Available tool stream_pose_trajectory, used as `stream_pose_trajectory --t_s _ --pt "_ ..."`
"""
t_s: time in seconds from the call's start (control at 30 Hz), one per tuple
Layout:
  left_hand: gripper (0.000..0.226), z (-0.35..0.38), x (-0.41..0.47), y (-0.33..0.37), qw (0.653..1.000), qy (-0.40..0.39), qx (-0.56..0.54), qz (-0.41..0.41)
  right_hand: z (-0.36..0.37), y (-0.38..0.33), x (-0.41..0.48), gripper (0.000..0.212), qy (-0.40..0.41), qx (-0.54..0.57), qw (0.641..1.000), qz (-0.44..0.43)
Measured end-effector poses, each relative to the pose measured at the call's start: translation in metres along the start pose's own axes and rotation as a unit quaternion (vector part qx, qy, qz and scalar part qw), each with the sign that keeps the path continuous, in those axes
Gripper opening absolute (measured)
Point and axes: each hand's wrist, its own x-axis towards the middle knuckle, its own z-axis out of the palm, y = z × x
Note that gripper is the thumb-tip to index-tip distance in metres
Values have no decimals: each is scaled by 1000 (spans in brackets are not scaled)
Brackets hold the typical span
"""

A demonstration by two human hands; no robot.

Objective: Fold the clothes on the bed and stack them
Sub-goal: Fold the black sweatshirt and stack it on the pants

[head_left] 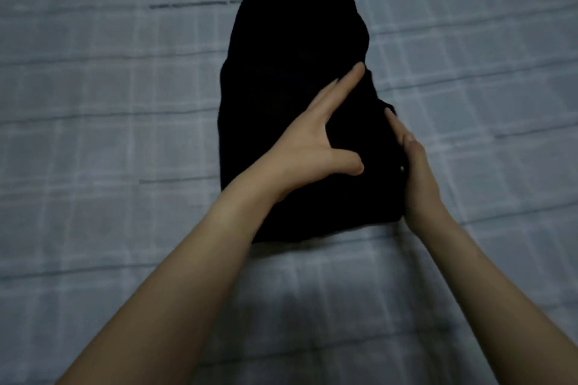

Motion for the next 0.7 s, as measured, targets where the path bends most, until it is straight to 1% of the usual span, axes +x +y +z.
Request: stream_pose_trajectory --t_s 0.07,0.13,0.23,0.37,0.53,0.7 --pt "111 28 17 -16 998 -25 46 -30 -9 0 0 44 -5 90 996 14" --pt "112 44 26 -29 995 -33 69 -56 -15 1 1 45 -8 126 991 36" --pt "112 49 32 -40 995 -20 74 -62 -19 6 2 47 -20 128 990 46" --pt "112 48 30 -39 994 -25 81 -70 -21 7 2 48 -49 131 989 43" --pt "113 46 29 -36 993 -18 81 -80 -26 11 4 48 -65 139 987 39" --pt "113 46 27 -37 994 -21 80 -75 -24 13 3 56 -75 159 984 34"
